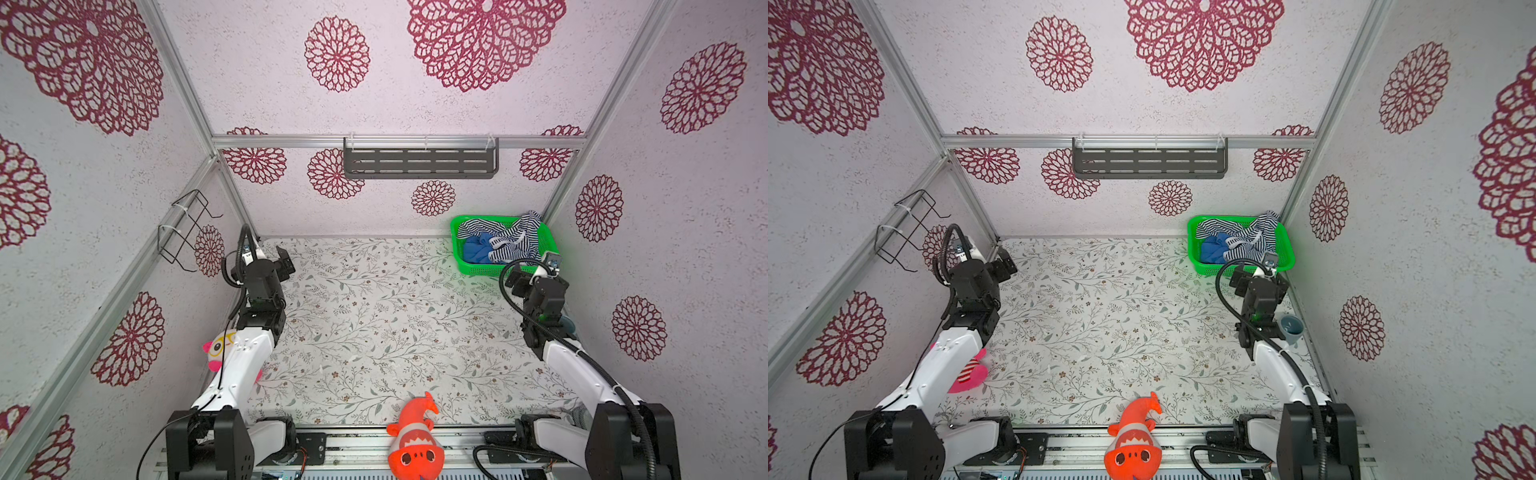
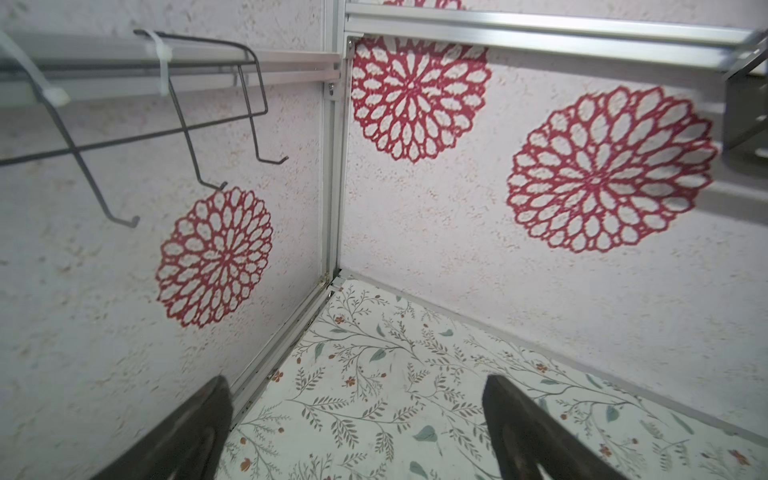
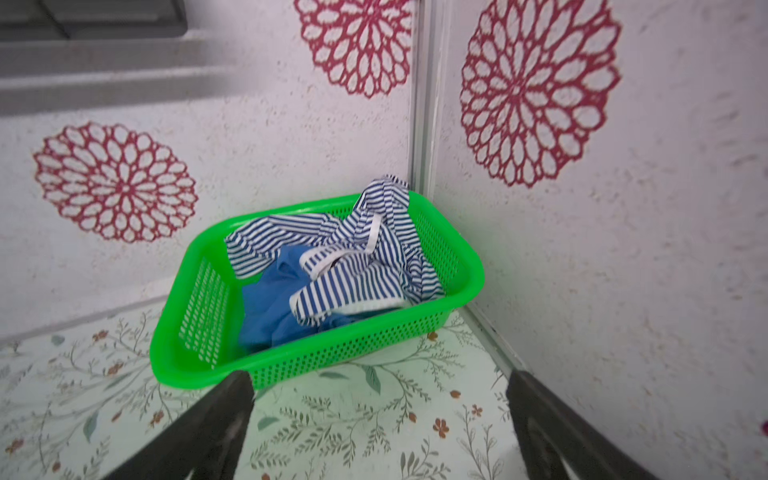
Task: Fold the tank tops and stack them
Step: 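Reach the right gripper into the green basket and grasp the striped tank top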
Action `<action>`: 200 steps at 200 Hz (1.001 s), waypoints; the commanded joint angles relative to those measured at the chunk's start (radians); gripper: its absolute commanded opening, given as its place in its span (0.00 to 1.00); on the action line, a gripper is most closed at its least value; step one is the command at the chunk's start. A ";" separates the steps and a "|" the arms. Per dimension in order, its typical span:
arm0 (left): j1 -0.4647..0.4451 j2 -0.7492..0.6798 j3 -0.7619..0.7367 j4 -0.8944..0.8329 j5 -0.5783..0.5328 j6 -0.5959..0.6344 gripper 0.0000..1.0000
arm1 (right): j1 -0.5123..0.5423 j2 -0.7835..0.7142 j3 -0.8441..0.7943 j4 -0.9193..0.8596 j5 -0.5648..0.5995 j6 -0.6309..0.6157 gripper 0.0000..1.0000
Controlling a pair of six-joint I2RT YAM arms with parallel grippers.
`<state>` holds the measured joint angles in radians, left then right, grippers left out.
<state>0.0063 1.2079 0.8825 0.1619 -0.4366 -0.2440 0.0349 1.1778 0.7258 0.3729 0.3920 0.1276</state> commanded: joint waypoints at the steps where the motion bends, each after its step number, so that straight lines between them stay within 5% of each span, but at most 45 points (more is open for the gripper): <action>1: -0.013 0.025 0.047 -0.317 0.042 -0.116 0.99 | -0.026 0.098 0.195 -0.402 0.020 0.058 0.99; 50: -0.093 0.030 0.018 -0.359 0.201 -0.259 0.99 | -0.156 0.483 0.604 -0.558 -0.184 0.092 0.99; 99: -0.182 0.006 -0.042 -0.398 0.228 -0.305 0.99 | -0.189 0.870 0.946 -0.611 -0.272 0.149 0.99; 148: -0.201 -0.050 -0.095 -0.401 0.238 -0.341 0.99 | -0.190 1.061 1.113 -0.615 -0.323 0.206 0.93; 159: -0.201 -0.057 -0.099 -0.408 0.236 -0.343 0.99 | -0.190 1.077 1.140 -0.636 -0.351 0.213 0.74; 179: -0.203 -0.067 -0.099 -0.417 0.232 -0.343 0.99 | -0.190 1.047 1.129 -0.629 -0.365 0.216 0.26; 200: -0.204 -0.058 -0.096 -0.412 0.231 -0.344 0.99 | -0.191 0.988 1.117 -0.623 -0.359 0.196 0.00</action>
<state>-0.1879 1.1564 0.7895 -0.2489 -0.2035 -0.5701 -0.1574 2.2498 1.8385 -0.2356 0.0498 0.3168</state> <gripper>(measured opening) 0.986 0.111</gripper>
